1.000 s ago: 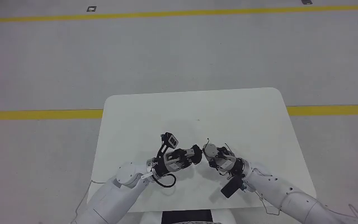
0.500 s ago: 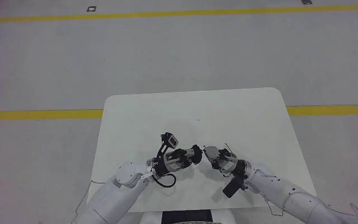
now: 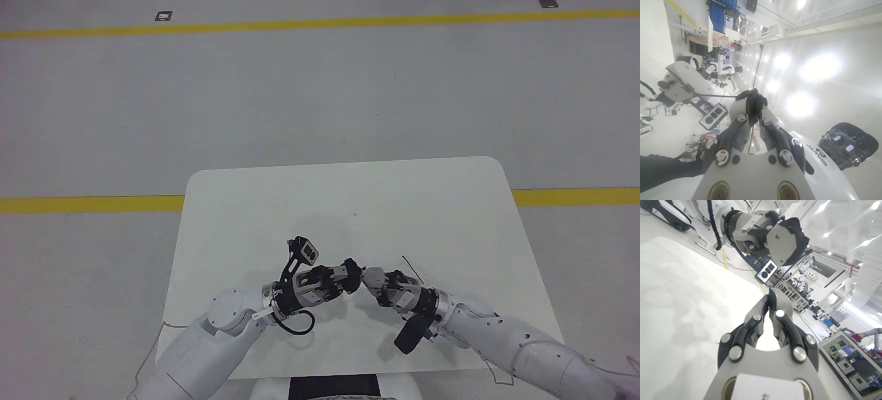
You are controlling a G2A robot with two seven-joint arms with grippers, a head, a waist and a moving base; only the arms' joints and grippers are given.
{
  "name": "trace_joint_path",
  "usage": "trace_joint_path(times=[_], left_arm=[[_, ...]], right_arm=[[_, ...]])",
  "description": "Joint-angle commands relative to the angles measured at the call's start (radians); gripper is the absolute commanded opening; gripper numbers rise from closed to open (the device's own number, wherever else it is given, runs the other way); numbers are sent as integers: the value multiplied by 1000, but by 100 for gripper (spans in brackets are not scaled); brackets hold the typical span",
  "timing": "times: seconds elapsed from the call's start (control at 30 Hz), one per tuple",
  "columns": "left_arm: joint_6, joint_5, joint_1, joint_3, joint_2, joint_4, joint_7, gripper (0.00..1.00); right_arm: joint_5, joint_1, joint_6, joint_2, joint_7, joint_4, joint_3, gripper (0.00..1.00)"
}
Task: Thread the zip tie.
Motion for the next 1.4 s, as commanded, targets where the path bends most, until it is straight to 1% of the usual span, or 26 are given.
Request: trace_joint_path(times=[0.0, 0.17, 0.2, 0.23, 0.33, 0.4, 0.47, 0.53, 0.63, 0.73, 0.9, 0.97, 1.03, 1.07, 1.37], left_arm=[[0, 0, 0, 0, 0, 0, 0, 0], [0, 0, 0, 0, 0, 0, 0, 0], [0, 0, 0, 0, 0, 0, 0, 0], [0, 0, 0, 0, 0, 0, 0, 0], [0, 0, 0, 0, 0, 0, 0, 0], [0, 0, 0, 0, 0, 0, 0, 0], [0, 0, 0, 0, 0, 0, 0, 0], [0, 0, 0, 0, 0, 0, 0, 0], [0, 0, 0, 0, 0, 0, 0, 0], [0, 0, 0, 0, 0, 0, 0, 0], [0, 0, 0, 0, 0, 0, 0, 0], [0, 0, 0, 0, 0, 0, 0, 0], [0, 0, 0, 0, 0, 0, 0, 0], [0, 0, 0, 0, 0, 0, 0, 0], [0, 0, 0, 0, 0, 0, 0, 0]], right_arm=[[0, 10, 0, 3, 11, -3, -14, 0], [0, 18, 5, 9, 30, -10, -28, 0], [0, 15, 8, 10, 34, -12, -25, 39], [1, 8, 8, 11, 43, -13, -13, 100], [10, -19, 8, 21, 38, -12, 33, 100], [33, -42, 8, 33, 7, -11, 70, 100], [48, -68, 8, 50, -15, 0, 114, 100], [65, -95, 8, 63, -31, -6, 150, 100], [140, -144, -1, 89, -101, -21, 219, 100], [204, -188, -43, 115, -187, -51, 287, 100], [312, -264, -150, 151, -326, -101, 399, 100], [341, -291, -190, 161, -326, -135, 437, 100], [381, -327, -243, 169, -326, -178, 479, 100], [399, -337, -259, 171, -326, -179, 494, 100], [399, -337, -259, 171, -326, -179, 494, 100]])
